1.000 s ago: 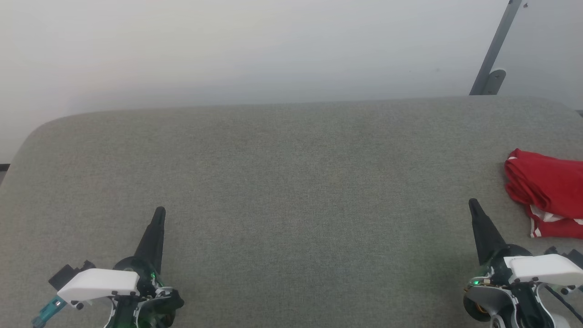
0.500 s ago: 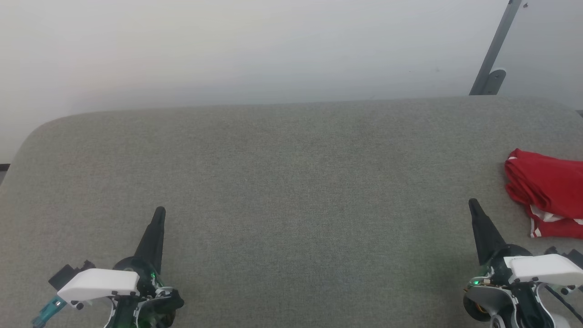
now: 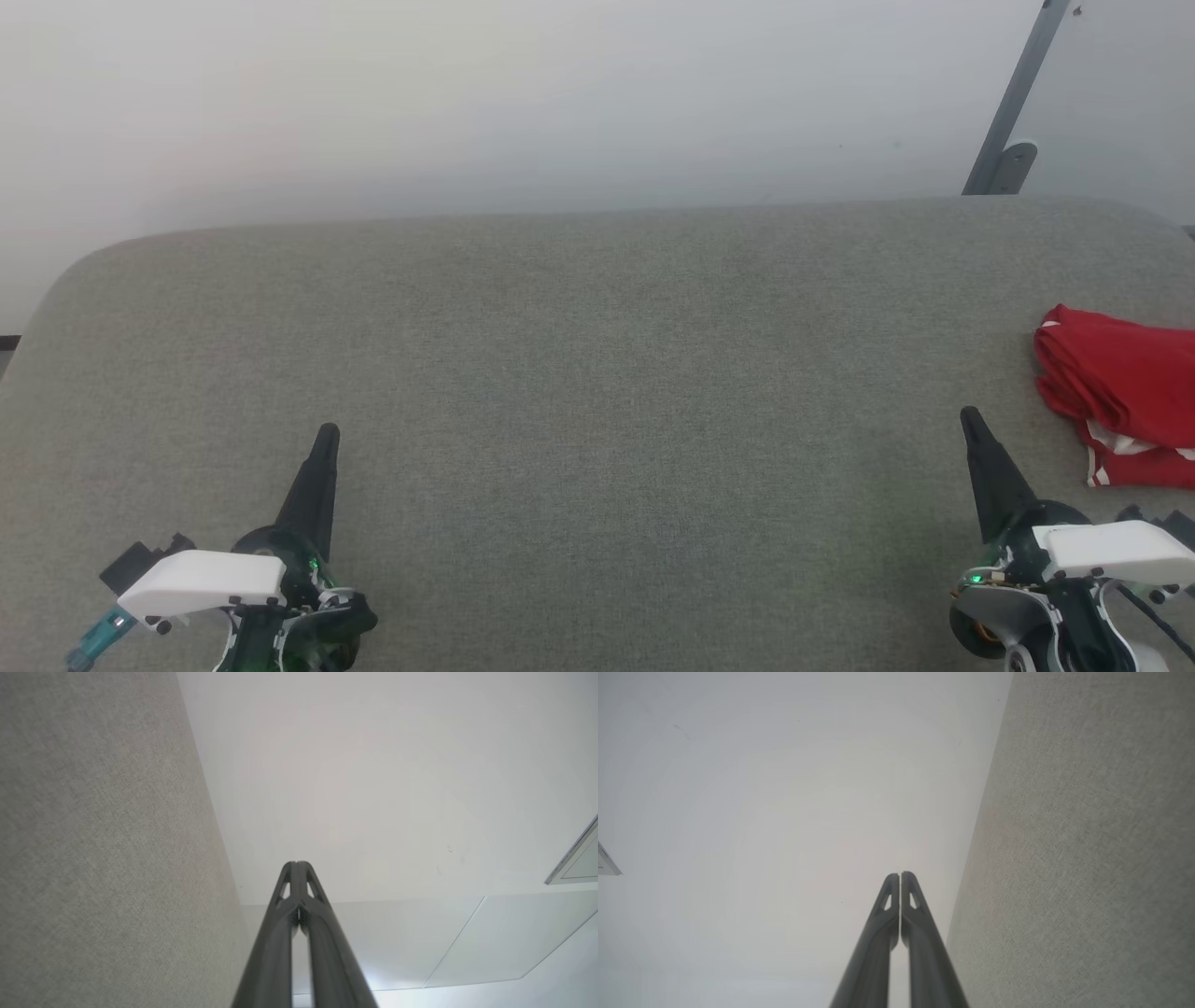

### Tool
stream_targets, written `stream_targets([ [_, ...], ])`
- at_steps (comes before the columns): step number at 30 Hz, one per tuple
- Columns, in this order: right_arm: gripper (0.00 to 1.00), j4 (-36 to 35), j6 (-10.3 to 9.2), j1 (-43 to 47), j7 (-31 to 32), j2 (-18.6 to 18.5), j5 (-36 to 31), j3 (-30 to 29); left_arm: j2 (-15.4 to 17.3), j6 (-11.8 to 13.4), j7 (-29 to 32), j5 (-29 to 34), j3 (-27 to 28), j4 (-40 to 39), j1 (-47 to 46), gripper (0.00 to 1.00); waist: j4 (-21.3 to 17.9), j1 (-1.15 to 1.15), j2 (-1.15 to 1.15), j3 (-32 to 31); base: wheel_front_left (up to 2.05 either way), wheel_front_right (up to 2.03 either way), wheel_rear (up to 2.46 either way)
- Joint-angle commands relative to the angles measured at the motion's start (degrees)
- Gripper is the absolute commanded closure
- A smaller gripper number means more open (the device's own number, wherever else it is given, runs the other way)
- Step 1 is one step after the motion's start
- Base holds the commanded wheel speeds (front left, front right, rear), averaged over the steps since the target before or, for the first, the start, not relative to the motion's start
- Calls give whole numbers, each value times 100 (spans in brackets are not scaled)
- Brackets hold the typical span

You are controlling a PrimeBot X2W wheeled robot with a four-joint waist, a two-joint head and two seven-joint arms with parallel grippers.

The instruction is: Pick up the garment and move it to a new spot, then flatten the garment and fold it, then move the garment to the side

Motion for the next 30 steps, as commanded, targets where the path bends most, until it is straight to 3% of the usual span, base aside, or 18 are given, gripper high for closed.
stream_targets([
  [1,100,17,2,-30,10,22,24,-2,-15,-14,20,-17,13,-3,-67,100,0,0,0,0,0,0,0],
  [30,100,17,2,-29,9,22,25,0,-15,-14,18,-19,11,-3,-67,100,0,0,0,0,0,0,0],
])
